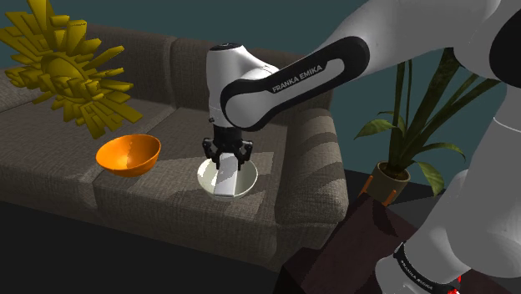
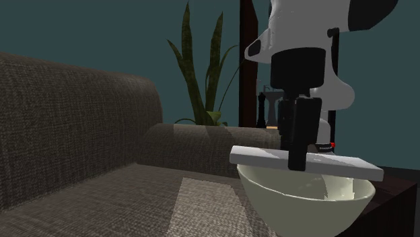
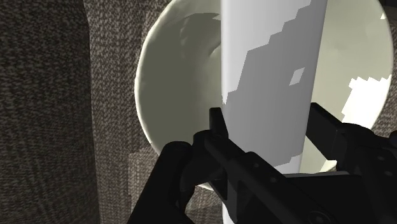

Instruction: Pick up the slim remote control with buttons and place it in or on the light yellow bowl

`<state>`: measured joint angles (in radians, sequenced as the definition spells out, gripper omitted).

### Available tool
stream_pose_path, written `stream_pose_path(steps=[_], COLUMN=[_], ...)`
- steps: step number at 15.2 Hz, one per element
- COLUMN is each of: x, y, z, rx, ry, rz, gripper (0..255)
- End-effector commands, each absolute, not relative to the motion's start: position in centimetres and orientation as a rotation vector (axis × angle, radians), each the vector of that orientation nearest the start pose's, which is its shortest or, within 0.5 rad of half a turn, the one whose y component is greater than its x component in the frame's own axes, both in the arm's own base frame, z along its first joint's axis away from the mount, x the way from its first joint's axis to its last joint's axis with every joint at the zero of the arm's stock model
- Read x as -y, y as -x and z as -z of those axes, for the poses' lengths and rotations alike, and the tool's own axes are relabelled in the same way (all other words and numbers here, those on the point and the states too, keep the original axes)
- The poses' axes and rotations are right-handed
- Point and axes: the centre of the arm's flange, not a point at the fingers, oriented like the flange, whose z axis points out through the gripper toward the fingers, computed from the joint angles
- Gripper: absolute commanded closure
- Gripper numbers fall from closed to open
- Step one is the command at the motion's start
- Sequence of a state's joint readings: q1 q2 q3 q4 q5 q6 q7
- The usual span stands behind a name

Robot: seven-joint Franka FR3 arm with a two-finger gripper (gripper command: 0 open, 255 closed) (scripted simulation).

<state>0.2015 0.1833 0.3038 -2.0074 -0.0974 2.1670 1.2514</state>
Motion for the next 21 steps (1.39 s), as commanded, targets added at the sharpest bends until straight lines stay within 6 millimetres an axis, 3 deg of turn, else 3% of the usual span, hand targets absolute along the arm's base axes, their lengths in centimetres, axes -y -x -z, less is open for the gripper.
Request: stream_pose_path(steps=[1,4,5,10,14,21], x=[-27.5,-27.5,-27.5,-27.5,-27.7,-27.7], y=[-51.6,-51.6,-51.6,-51.6,-51.6,-51.6], z=[-36.8,-36.8,-36.8,-36.8,-41.8,-41.8], rx=[-1.080,-1.080,-1.080,-1.080,-1.080,-1.080], ry=[2.979,2.979,2.979,2.979,2.979,2.979], rz=[0.018,0.018,0.018,0.018,0.018,0.018], gripper=[255,255,0,0,0,0])
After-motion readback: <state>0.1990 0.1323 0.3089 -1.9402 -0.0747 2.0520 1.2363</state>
